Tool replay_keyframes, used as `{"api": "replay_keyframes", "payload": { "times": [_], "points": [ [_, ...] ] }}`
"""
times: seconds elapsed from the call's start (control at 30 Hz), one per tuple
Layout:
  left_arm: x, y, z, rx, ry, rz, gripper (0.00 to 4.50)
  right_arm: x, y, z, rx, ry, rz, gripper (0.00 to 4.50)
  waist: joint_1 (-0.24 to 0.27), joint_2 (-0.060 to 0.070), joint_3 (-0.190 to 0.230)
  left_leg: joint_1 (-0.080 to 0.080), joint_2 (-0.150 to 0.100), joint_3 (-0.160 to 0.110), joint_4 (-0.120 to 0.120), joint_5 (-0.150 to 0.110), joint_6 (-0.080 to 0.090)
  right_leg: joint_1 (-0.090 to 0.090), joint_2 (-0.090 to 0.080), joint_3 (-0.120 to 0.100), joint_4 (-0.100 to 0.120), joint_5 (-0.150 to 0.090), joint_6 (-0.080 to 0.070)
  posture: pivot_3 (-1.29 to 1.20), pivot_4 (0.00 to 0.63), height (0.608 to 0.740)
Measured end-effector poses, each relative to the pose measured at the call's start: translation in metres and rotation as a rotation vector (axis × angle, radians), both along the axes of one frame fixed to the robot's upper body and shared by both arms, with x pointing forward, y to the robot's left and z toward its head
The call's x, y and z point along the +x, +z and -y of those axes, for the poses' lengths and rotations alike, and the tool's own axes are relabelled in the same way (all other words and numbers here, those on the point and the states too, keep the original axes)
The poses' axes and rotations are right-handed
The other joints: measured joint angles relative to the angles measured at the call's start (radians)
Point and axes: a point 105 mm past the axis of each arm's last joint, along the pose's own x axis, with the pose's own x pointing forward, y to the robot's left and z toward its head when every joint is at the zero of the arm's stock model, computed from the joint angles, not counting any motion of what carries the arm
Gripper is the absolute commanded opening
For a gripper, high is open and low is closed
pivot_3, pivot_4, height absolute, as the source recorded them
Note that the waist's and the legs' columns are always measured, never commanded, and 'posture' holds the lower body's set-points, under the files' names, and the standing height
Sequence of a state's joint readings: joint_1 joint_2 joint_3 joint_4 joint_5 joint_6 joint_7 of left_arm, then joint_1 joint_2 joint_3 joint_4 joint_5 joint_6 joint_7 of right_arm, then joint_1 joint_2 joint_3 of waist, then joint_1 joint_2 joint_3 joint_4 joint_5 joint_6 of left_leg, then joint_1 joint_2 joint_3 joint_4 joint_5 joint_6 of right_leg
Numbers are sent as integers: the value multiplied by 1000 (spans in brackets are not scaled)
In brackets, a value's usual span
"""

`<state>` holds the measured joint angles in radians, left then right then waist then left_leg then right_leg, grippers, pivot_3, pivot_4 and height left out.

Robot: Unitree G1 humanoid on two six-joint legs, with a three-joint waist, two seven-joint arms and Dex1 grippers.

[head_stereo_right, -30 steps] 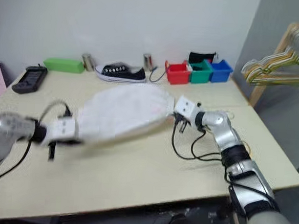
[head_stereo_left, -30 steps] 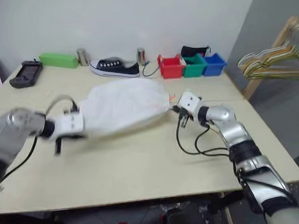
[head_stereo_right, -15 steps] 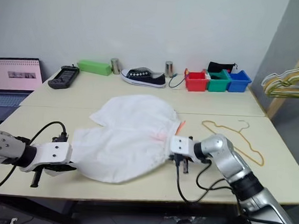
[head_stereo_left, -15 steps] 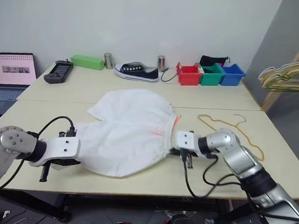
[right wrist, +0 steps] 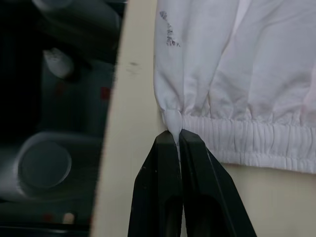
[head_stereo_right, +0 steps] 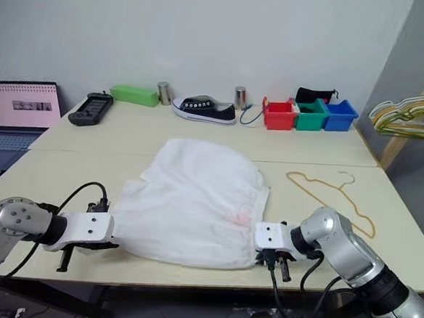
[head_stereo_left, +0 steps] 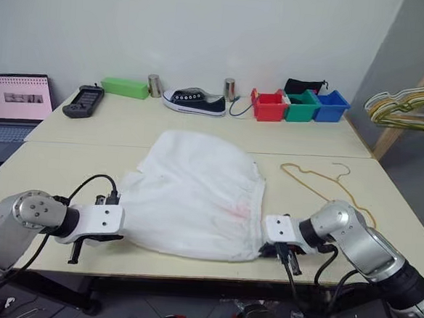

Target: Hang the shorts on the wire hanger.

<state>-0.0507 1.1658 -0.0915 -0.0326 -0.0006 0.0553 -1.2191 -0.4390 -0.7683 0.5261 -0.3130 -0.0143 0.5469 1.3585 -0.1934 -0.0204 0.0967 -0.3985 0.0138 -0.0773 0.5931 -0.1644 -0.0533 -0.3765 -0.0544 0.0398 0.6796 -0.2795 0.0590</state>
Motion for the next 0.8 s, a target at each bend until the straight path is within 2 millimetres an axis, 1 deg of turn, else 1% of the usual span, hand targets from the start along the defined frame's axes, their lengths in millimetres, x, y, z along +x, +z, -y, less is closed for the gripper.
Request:
{"api": "replay_keyframes", "payload": {
  "times": [0.07, 0.13, 0.2, 0.23, 0.37, 0.5, 0.6, 0.63, 0.67, 0.7, 0.73, 0.77, 0.8],
  "points": [
    [-2, -1, 1, -1, -6, -20, 40, 0, -1, 0, -3, -14, -12, 0, -2, 0, 0, 0, 0, 0, 0, -3, -4, -2, 0, 0, 0, 0, 0, -156, 40, 740],
    [-6, -2, 1, 1, -19, -43, 40, 0, -2, 0, 0, -22, -30, 0, -3, 0, 0, 0, 0, 0, 0, -3, -4, -3, 0, 0, 0, 0, 0, -155, 39, 740],
    [-10, -3, 1, 2, -28, -74, 477, 0, -2, -2, 12, -30, -48, 470, -4, 0, 0, 0, 0, 0, 0, -2, -4, -4, 0, 0, 0, 0, 0, -153, 40, 740],
    [-12, -4, 1, 0, -30, -84, 536, 2, -2, -4, 21, -39, -56, 544, -4, 0, 0, 0, 0, 0, 0, -2, -3, -4, 0, 0, 0, 0, 0, -153, 39, 740],
    [-15, -3, 2, -21, -40, -113, 1411, 9, 3, -5, 28, -56, -54, 1547, -3, 0, 1, 0, 0, 0, 0, -1, -2, -6, 0, 0, 0, 0, 0, -152, 39, 740],
    [-15, 1, 3, -34, -49, -129, 2208, 10, 11, -2, 45, -62, -76, 2495, 0, 0, 1, -1, 0, 0, 0, 0, 0, -6, 0, 0, -1, 0, 0, -162, 38, 740],
    [-12, 19, 7, -62, -57, -126, 2810, 14, 31, 6, 73, -93, -76, 3093, -1, 0, 3, -2, 0, 0, 0, 0, 0, -7, -1, 0, -1, 0, 0, -174, 36, 740],
    [-10, 28, 11, -72, -74, -112, 3070, 16, 39, 8, 86, -103, -60, 3399, -2, 0, 3, -2, 0, 0, 0, 0, -1, -7, -1, 0, -1, 0, 0, -178, 36, 740],
    [-8, 35, 16, -89, -90, -100, 3181, 17, 46, 8, 105, -112, -60, 3513, -2, 0, 3, -2, 0, 0, 0, -1, -1, -7, -1, 0, -1, 0, 0, -178, 36, 740],
    [-5, 46, 25, -112, -121, -78, 3470, 16, 53, 7, 131, -124, -71, 3862, -2, -1, 3, -2, 0, 0, 0, -1, -1, -8, -1, -1, -1, 0, 0, -192, 36, 740],
    [-4, 52, 30, -126, -136, -70, 3577, 16, 56, 7, 145, -131, -78, 3940, -3, -1, 3, -2, 0, 1, 0, -1, -1, -7, -1, 0, -1, 0, 0, -199, 37, 740],
    [-1, 62, 41, -178, -150, -60, 3770, 17, 61, 8, 173, -166, -91, 4189, -3, -1, 3, -2, 0, 1, 0, -1, -1, -7, 0, 0, -1, 0, 0, -210, 39, 740],
    [3, 69, 49, -224, -158, -42, 3928, 20, 63, 9, 186, -196, -90, 4397, -3, -1, 3, -2, 0, 1, 0, -1, -1, -7, -1, 0, -1, 0, 0, -217, 39, 740]
  ]
}}
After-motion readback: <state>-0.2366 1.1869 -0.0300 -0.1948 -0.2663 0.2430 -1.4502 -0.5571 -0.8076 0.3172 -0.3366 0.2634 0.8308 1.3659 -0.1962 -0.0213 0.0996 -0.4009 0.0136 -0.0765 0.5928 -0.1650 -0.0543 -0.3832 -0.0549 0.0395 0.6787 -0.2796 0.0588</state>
